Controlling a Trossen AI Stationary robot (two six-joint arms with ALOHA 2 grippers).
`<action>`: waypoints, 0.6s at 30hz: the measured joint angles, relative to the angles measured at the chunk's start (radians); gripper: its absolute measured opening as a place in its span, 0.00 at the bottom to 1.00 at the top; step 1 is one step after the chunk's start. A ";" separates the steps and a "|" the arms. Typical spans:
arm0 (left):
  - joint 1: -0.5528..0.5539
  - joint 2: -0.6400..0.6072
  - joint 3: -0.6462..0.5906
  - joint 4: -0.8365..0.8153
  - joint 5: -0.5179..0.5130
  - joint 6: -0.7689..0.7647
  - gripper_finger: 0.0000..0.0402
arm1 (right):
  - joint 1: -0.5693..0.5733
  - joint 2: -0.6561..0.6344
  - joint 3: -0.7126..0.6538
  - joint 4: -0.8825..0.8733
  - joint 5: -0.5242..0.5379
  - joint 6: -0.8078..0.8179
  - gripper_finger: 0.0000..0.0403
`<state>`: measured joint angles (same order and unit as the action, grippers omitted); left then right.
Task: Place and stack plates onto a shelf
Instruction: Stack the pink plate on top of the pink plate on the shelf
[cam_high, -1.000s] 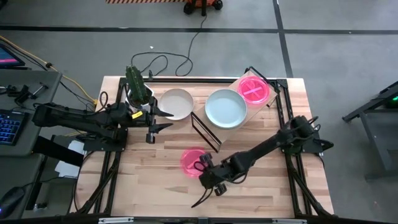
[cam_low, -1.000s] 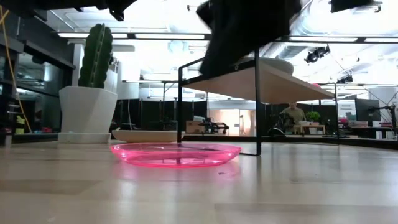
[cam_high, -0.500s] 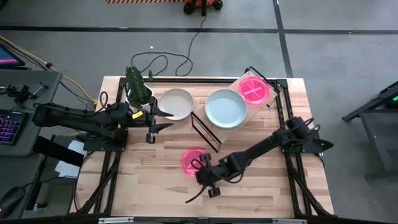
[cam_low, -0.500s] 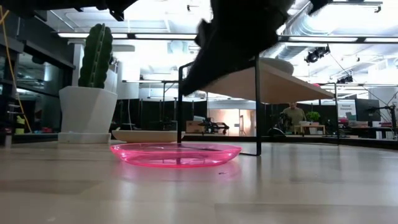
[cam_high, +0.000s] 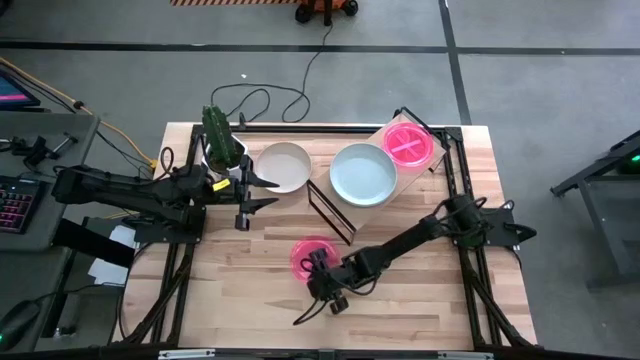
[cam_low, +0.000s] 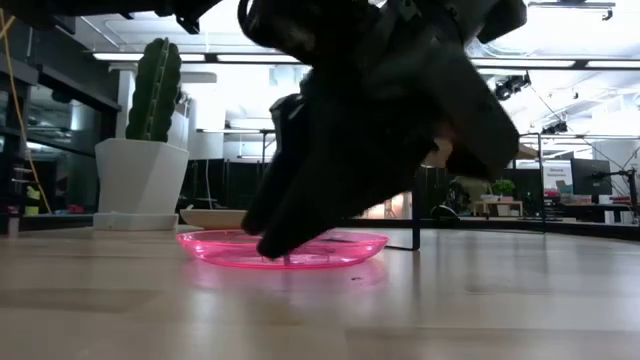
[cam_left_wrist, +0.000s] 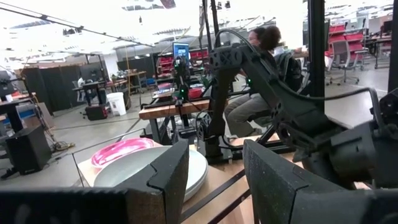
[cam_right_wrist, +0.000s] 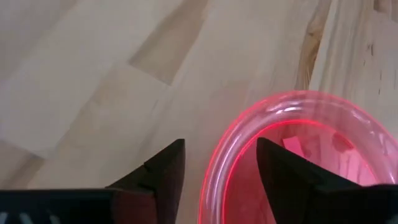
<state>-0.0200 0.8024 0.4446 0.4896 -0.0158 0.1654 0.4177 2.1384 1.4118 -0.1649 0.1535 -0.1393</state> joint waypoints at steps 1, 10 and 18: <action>0.000 0.000 0.000 0.001 0.000 0.000 0.35 | 0.000 0.007 0.000 0.007 0.008 0.000 0.45; 0.000 0.000 0.000 0.000 0.000 -0.005 0.35 | -0.016 0.026 0.000 0.016 0.052 0.100 0.44; 0.000 0.000 0.000 0.000 0.000 -0.005 0.35 | -0.025 0.025 -0.001 -0.019 0.065 0.204 0.28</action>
<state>-0.0200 0.8021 0.4446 0.4900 -0.0158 0.1604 0.3927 2.1632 1.4104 -0.1838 0.2183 0.0647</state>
